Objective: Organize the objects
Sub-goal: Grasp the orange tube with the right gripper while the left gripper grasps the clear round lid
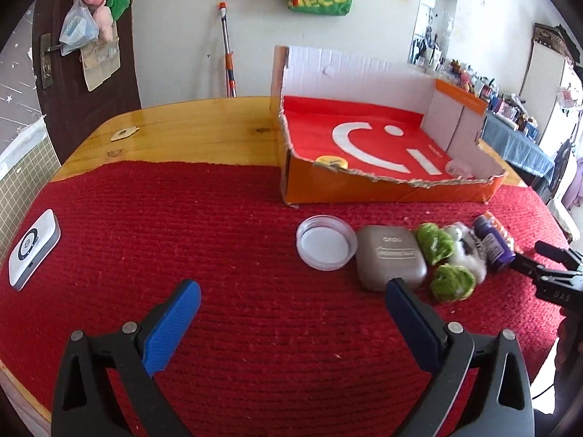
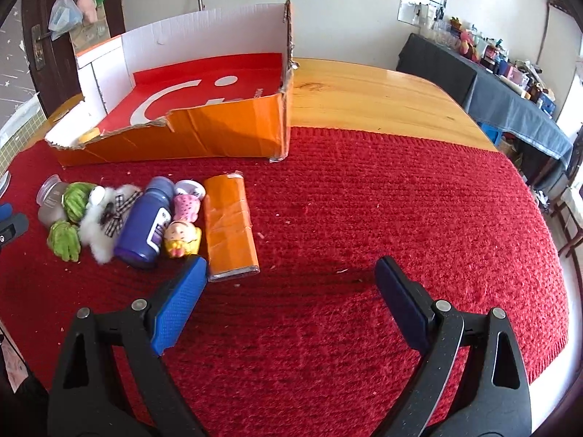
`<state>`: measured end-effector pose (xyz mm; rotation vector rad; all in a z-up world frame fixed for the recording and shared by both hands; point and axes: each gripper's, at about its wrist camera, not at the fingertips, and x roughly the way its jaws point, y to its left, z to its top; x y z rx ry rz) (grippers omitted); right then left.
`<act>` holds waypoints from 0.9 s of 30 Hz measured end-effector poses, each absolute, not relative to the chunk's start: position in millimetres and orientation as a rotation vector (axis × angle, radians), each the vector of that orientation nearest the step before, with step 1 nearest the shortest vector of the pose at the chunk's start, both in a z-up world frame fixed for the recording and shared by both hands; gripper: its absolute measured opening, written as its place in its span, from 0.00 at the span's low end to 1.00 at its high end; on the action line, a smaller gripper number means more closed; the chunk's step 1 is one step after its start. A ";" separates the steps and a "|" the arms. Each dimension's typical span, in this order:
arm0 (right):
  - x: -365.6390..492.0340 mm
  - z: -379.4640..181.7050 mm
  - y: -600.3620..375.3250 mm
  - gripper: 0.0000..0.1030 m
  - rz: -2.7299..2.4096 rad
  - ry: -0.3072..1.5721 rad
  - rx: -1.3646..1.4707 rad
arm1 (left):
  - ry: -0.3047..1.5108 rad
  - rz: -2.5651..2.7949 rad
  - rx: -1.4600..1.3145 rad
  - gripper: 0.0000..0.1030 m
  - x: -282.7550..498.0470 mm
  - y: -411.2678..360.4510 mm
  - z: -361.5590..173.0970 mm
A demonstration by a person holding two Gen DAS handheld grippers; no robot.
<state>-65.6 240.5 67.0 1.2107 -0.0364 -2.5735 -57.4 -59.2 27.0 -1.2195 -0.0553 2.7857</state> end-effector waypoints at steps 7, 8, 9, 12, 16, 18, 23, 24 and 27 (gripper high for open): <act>-79.2 68.6 247.5 0.91 -2.576 -0.016 1.218 | -0.011 2.740 -1.297 1.00 -75.2 -65.4 19.7; -81.0 68.8 245.9 0.91 -2.565 -0.003 1.214 | 0.002 2.737 -1.302 1.00 -78.1 -65.5 19.4; -82.6 69.0 244.0 0.91 -2.563 0.010 1.213 | 0.018 2.734 -1.308 1.00 -80.2 -65.4 19.1; -87.8 69.0 239.7 0.91 -2.556 0.019 1.215 | 0.083 2.730 -1.330 0.99 -87.7 -63.1 17.4; -96.1 69.3 240.1 0.90 -2.512 -0.010 1.219 | 0.119 2.695 -1.344 0.98 -94.6 -60.5 14.4; -98.3 70.1 239.1 0.85 -2.497 -0.008 1.216 | 0.129 2.688 -1.341 0.98 -96.9 -59.3 14.6; -100.8 72.0 235.8 0.75 -2.476 -0.011 1.213 | 0.151 2.671 -1.341 0.98 -103.6 -56.8 15.3; -101.2 72.2 235.0 0.74 -2.473 -0.011 1.213 | 0.150 2.668 -1.341 0.98 -104.4 -56.7 15.0; -101.0 73.9 234.2 0.64 -2.465 -0.016 1.209 | 0.140 2.654 -1.339 0.95 -107.7 -55.5 15.0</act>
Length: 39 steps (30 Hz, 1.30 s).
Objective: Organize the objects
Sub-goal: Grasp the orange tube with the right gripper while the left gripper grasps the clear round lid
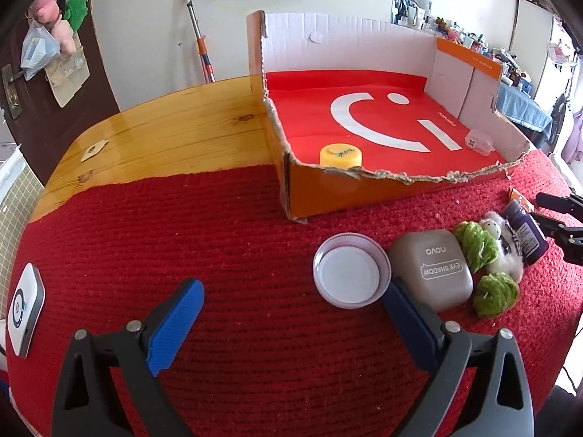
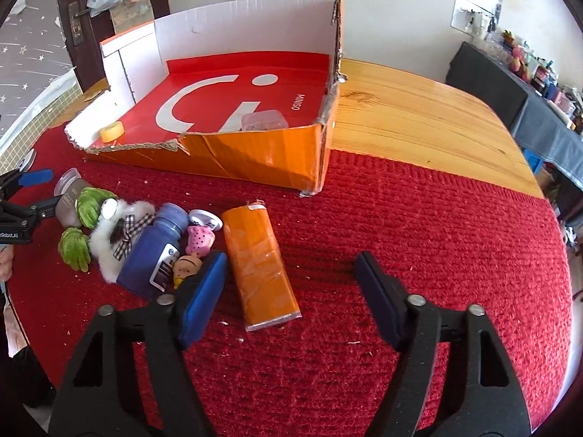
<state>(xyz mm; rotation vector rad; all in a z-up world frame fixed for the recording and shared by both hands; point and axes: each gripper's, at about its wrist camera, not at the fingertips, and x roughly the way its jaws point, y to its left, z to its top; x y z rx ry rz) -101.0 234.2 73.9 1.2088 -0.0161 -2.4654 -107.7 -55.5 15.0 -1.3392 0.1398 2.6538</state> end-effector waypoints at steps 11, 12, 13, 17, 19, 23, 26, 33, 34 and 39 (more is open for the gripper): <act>-96.3 78.3 227.6 0.30 -2.447 -0.017 1.188 | 0.098 2.613 -1.256 0.55 -104.3 -47.4 20.0; -95.4 78.9 226.7 0.29 -2.447 -0.012 1.186 | 0.098 2.610 -1.248 0.44 -103.5 -46.6 20.9; -94.1 79.3 225.9 0.28 -2.449 -0.004 1.182 | 0.095 2.605 -1.243 0.41 -102.8 -45.7 21.9; -92.3 80.7 226.9 0.27 -2.550 -0.085 1.214 | 0.052 2.587 -1.232 0.40 -99.4 -47.2 24.3; -91.1 83.4 228.6 0.27 -2.561 -0.109 1.206 | 0.042 2.592 -1.224 0.40 -97.8 -47.7 26.0; -88.4 92.0 232.2 0.27 -2.586 -0.147 1.182 | 0.035 2.597 -1.204 0.40 -94.5 -47.7 31.2; -87.6 97.1 233.2 0.27 -2.599 -0.156 1.169 | 0.030 2.596 -1.185 0.40 -91.1 -48.4 36.0; -86.5 98.5 230.6 0.27 -2.614 -0.163 1.176 | 0.028 2.596 -1.163 0.40 -86.8 -48.7 41.5; -86.6 98.3 230.4 0.27 -2.619 -0.168 1.179 | 0.029 2.596 -1.162 0.40 -85.7 -49.1 41.8; -86.2 98.9 230.8 0.27 -2.635 -0.185 1.186 | 0.030 2.592 -1.162 0.40 -83.2 -48.7 42.4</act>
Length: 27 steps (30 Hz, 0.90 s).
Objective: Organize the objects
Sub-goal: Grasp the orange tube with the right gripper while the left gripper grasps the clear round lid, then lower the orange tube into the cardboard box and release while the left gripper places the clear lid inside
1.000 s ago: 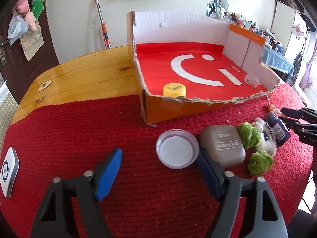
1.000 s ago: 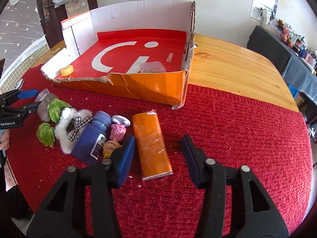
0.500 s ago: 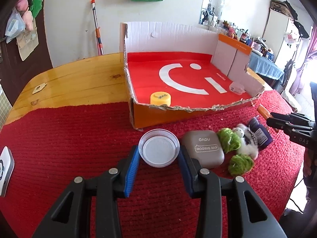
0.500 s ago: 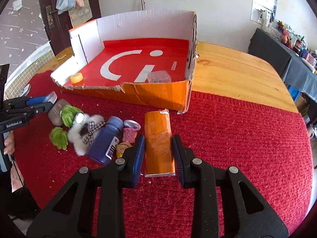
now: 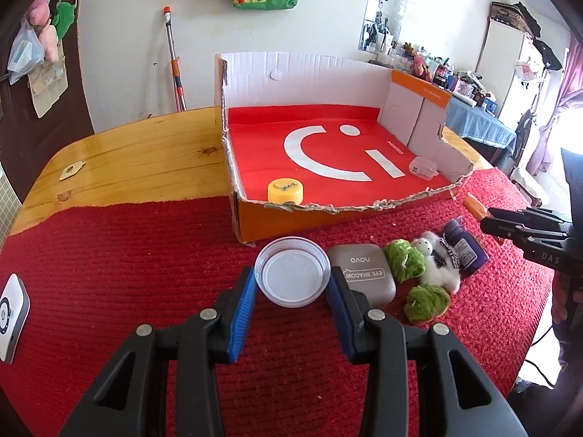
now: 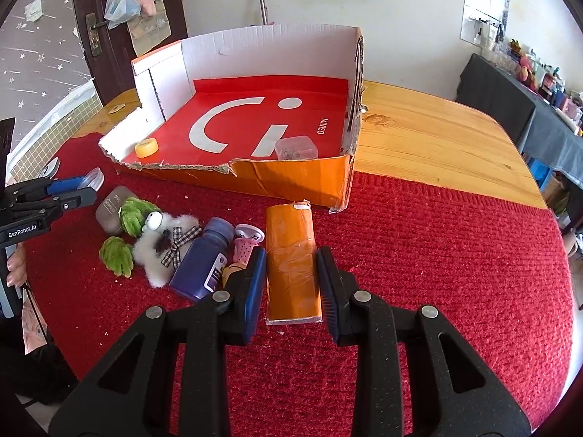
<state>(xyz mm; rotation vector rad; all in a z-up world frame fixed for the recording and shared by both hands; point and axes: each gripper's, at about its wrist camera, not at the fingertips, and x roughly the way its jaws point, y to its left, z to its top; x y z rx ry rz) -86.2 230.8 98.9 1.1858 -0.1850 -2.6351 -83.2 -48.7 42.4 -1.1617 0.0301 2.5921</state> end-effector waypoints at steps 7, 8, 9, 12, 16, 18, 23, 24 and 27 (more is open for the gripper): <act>-84.4 102.2 231.5 0.27 -2.658 -0.203 1.185 | 0.026 2.586 -1.146 0.40 -81.0 -48.1 46.2; -83.7 103.6 232.0 0.27 -2.662 -0.205 1.179 | 0.026 2.587 -1.139 0.40 -80.1 -48.1 48.0; -83.2 105.2 232.7 0.27 -2.665 -0.209 1.173 | 0.025 2.587 -1.126 0.40 -78.7 -47.9 51.1; -81.4 111.7 234.4 0.27 -2.676 -0.227 1.152 | 0.027 2.591 -1.096 0.40 -76.8 -47.5 59.4; -79.0 123.2 234.5 0.27 -2.686 -0.237 1.111 | 0.035 2.591 -1.057 0.40 -76.4 -43.6 70.7; -78.3 130.0 234.1 0.27 -2.692 -0.243 1.088 | 0.046 2.590 -1.040 0.40 -79.0 -40.2 75.5; -88.2 152.4 229.0 0.27 -2.693 -0.251 1.016 | 0.076 2.562 -1.001 0.40 -90.9 -25.6 89.3; -90.8 155.8 227.8 0.27 -2.697 -0.254 1.008 | 0.084 2.546 -0.996 0.40 -95.1 -21.0 91.7; -106.0 166.3 221.3 0.27 -2.687 -0.250 0.985 | 0.105 2.512 -0.999 0.40 -107.8 -9.5 94.5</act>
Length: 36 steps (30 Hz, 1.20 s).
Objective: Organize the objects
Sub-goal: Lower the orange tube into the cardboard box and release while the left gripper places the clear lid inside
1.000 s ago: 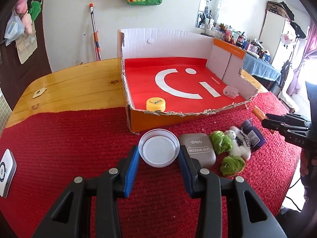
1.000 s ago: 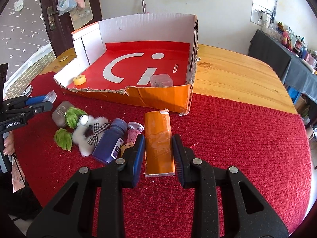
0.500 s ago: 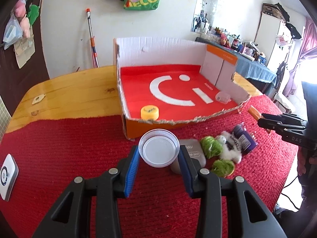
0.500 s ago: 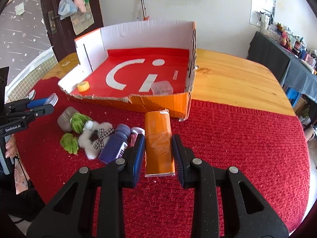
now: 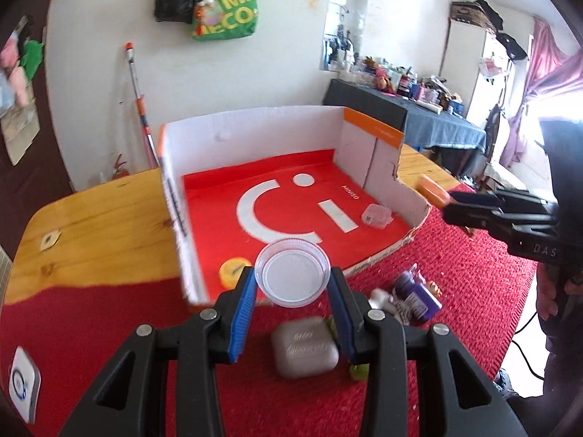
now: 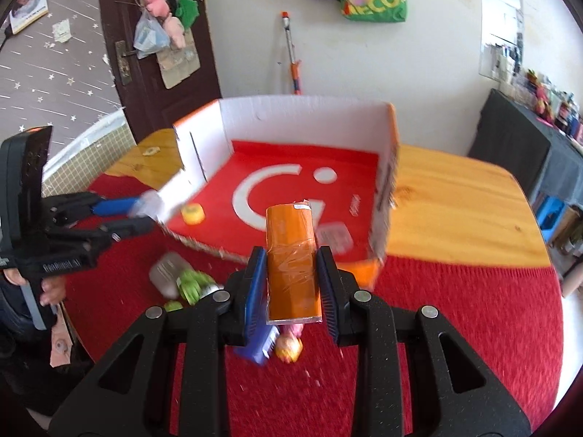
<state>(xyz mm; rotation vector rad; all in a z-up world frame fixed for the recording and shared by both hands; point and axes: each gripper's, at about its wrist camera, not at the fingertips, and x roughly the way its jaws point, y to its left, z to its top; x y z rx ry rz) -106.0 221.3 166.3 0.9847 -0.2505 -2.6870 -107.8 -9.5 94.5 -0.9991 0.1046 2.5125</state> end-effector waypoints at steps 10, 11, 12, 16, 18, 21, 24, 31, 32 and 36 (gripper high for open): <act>-182.7 151.1 198.9 0.27 -2.580 -0.279 1.119 | 0.190 2.396 -1.153 0.40 -162.8 19.2 63.5; -187.4 147.7 197.0 0.27 -2.571 -0.275 1.137 | 0.184 2.376 -1.171 0.40 -167.2 20.1 60.1; -192.1 143.4 194.9 0.27 -2.563 -0.274 1.155 | 0.179 2.367 -1.184 0.40 -170.3 20.5 57.6; -208.4 127.1 187.7 0.27 -2.545 -0.263 1.236 | 0.205 2.350 -1.222 0.40 -180.3 23.5 47.7; -212.8 121.0 185.7 0.27 -2.541 -0.257 1.262 | 0.212 2.339 -1.234 0.40 -182.7 24.1 44.9; -217.9 115.4 183.6 0.27 -2.576 -0.274 1.313 | 0.221 2.315 -1.249 0.41 -186.1 24.6 40.5; -220.4 112.1 182.5 0.27 -2.568 -0.259 1.339 | 0.207 2.294 -1.260 0.41 -189.2 23.5 39.3; -223.9 104.6 179.1 0.27 -2.563 -0.229 1.396 | 0.240 2.272 -1.275 0.41 -194.1 25.6 37.2; -223.9 104.5 178.6 0.27 -2.562 -0.229 1.399 | 0.243 2.270 -1.277 0.41 -194.6 25.6 37.1; -224.4 102.8 178.8 0.27 -2.568 -0.224 1.419 | 0.266 2.262 -1.281 0.41 -195.7 27.4 36.4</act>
